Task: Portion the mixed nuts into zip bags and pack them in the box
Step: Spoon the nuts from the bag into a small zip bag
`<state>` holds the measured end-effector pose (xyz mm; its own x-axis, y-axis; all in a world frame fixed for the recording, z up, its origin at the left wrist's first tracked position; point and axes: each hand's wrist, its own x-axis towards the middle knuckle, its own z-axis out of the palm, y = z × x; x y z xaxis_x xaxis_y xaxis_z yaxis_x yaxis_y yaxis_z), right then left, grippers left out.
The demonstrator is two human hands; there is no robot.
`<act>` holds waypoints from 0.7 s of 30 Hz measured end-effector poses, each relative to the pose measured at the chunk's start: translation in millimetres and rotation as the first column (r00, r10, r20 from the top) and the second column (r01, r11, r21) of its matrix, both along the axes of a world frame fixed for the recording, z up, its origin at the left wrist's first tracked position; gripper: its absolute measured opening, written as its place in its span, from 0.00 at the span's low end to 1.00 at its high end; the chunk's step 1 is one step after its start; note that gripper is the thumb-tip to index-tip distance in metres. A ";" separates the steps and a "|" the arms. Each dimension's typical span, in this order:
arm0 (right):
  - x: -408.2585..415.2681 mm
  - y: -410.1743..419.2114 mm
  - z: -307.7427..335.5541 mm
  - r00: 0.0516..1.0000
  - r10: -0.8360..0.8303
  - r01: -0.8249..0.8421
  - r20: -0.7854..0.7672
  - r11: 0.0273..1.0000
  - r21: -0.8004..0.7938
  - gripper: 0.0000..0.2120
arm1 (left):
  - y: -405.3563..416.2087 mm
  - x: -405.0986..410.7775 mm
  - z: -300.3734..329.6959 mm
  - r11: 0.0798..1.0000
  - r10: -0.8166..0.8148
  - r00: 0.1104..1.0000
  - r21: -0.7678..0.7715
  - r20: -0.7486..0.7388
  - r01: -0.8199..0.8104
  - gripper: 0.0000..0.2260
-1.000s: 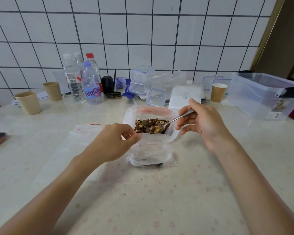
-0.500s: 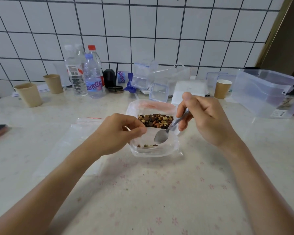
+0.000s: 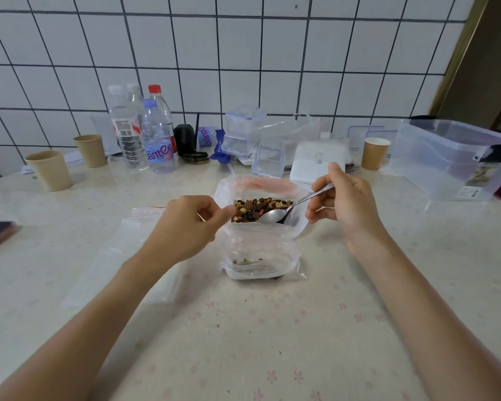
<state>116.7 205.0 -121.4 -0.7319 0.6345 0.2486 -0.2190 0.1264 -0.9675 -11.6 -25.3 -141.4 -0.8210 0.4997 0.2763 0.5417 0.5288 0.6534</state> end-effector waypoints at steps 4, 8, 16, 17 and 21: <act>-5.9 2.9 -7.7 0.997 -0.058 0.054 0.060 0.997 0.061 0.25 | 7.0 -9.2 -10.2 0.981 0.185 0.982 0.060 -0.021 -0.184 0.25; -8.0 -2.0 -13.8 0.990 -0.107 0.078 0.093 0.960 0.268 0.25 | 22.3 -14.6 -18.7 0.978 0.106 0.982 0.164 0.159 -0.132 0.37; -16.1 -18.3 -27.9 0.976 0.007 -0.074 0.218 0.951 0.300 0.19 | 33.6 -12.6 -24.7 0.975 -0.057 0.967 0.224 0.247 0.000 0.17; -17.5 -19.7 -29.5 0.972 0.026 -0.091 0.232 0.957 0.275 0.18 | 34.2 -12.3 -25.5 0.970 -0.076 0.966 0.241 0.248 0.015 0.14; -20.1 -21.0 -31.5 0.965 0.065 -0.106 0.253 0.983 0.150 0.15 | 34.4 -10.3 -23.8 0.924 -0.165 0.919 0.381 0.359 0.016 0.12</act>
